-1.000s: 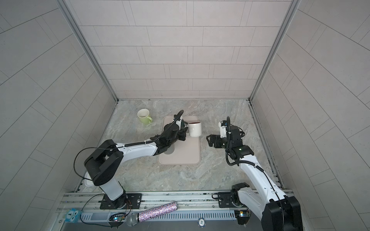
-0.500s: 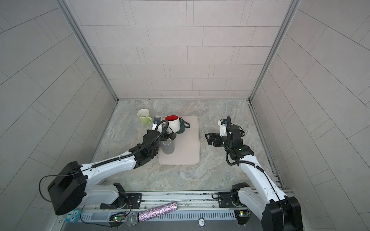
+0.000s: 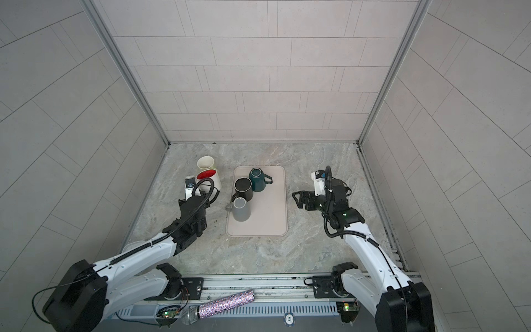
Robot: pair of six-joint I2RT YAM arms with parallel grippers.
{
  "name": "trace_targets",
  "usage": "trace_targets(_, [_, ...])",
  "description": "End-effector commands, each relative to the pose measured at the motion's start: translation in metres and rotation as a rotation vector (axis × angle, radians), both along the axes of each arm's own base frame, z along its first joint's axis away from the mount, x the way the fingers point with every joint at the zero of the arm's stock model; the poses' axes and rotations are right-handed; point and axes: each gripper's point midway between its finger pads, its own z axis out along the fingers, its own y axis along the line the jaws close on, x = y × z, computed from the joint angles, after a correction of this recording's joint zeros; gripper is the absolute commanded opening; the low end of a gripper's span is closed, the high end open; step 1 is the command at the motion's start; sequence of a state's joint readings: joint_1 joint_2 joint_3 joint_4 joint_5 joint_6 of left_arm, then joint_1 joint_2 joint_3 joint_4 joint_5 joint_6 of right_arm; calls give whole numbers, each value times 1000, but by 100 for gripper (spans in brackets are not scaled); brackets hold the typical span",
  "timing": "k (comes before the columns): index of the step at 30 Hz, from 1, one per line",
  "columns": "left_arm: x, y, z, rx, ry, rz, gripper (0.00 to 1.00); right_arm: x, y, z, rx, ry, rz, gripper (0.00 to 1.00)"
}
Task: Turn the mug right side up
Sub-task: Place the mug at the middle-left of the table.
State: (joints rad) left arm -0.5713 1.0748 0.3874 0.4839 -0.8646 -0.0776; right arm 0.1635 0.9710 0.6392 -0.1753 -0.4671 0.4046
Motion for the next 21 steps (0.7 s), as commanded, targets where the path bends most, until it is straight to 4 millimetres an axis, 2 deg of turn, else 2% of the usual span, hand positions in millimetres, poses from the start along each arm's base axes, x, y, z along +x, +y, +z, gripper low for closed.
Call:
trace_targets(1, [3,6,8,-92,-99,53,0,0,0,8,13,-42,-1,92])
trace_targets(3, [2,7,-4,-106,-82,63,0,-1,0,9,11,-45,0,92])
trace_targets(4, [2,6,-9,-116,-79,67,0,-4,-1,0,7,-24,-2,92])
trace_targets(6, [5,4,-18,-133,-66,59,0,-6,-2,-6,4,-15,-4,92])
trace_targets(8, [7,2,-26,-143,-48,63,0,-8,-2,-6,4,-17,-8,92])
trace_targets(12, [5,0,-57,-180,30,74,0,-10,-2,-5,8,-14,-5,92])
trace_targets(15, [3,3,-73,-162,55,89,0,-11,-3,-3,-1,-20,-9,92])
trace_targets(21, [12,-8,-80,-110,56,74,0,-11,-3,-7,-5,-5,-9,92])
